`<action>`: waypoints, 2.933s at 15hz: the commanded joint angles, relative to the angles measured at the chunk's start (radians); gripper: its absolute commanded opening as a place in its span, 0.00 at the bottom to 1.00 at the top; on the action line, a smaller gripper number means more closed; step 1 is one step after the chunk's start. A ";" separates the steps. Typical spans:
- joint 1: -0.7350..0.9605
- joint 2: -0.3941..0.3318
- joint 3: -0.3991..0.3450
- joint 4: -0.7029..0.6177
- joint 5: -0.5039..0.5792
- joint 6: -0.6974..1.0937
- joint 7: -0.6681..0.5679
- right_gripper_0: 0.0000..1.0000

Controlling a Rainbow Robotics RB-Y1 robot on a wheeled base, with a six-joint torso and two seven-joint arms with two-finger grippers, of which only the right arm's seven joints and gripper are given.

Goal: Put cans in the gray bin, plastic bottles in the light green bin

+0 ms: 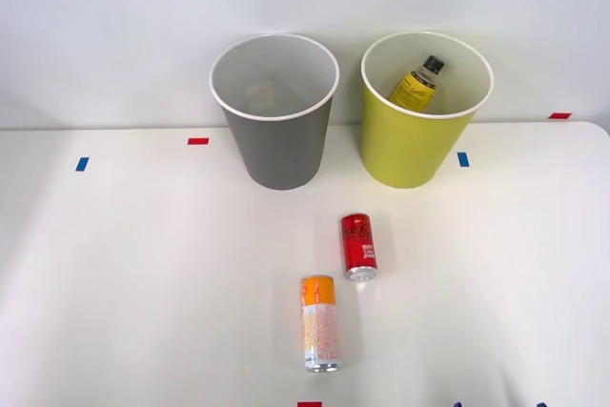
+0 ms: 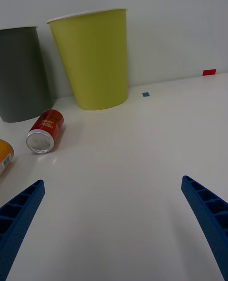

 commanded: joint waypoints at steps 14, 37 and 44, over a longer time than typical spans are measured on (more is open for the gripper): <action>0.000 0.000 0.000 0.000 0.000 0.000 0.000 1.00; 0.000 0.000 0.000 0.000 0.000 0.000 0.000 1.00; 0.000 0.000 0.000 0.000 0.000 0.000 0.000 1.00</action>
